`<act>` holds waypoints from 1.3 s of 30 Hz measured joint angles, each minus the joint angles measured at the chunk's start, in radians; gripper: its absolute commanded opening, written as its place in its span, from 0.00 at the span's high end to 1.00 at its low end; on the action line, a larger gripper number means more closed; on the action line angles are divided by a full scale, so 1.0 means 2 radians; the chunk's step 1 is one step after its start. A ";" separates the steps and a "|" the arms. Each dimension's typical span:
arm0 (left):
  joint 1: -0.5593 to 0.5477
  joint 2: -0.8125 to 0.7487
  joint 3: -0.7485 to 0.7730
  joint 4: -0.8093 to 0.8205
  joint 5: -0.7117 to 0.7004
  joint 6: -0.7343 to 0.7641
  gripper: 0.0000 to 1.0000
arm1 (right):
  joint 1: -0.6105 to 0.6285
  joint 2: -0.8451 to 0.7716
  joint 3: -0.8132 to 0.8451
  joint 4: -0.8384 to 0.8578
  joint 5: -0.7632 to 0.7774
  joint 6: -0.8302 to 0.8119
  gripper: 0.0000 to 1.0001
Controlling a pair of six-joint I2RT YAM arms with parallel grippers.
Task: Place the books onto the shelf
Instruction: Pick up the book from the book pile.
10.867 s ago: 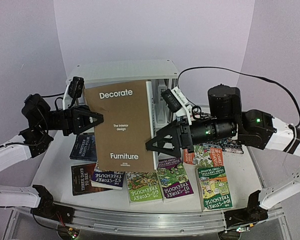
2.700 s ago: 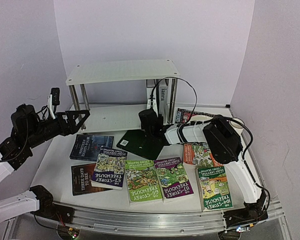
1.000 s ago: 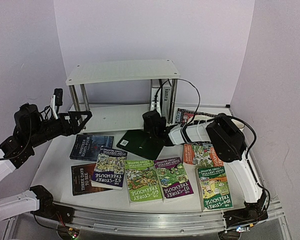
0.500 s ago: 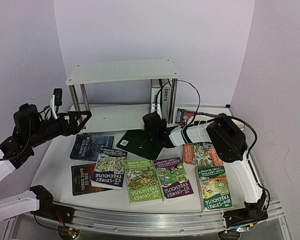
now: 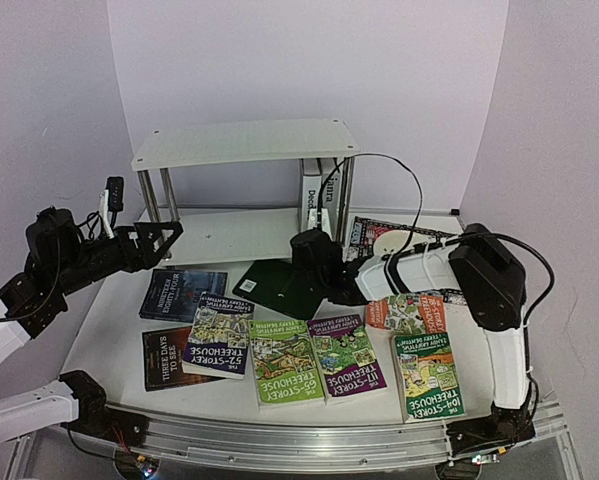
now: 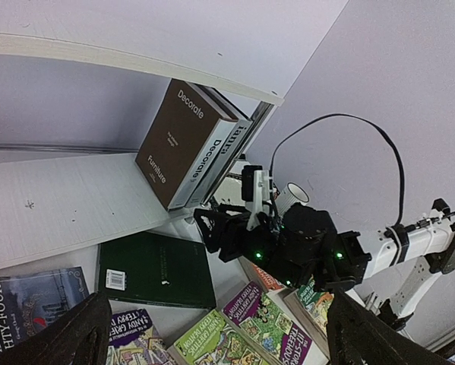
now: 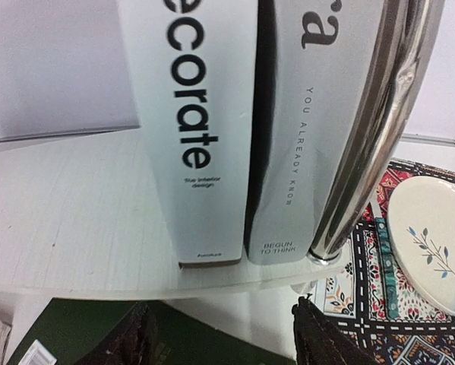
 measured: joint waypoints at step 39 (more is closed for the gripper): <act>-0.144 0.110 -0.110 0.032 -0.007 -0.214 0.01 | -0.029 -0.379 -0.309 -0.351 -0.393 0.105 0.11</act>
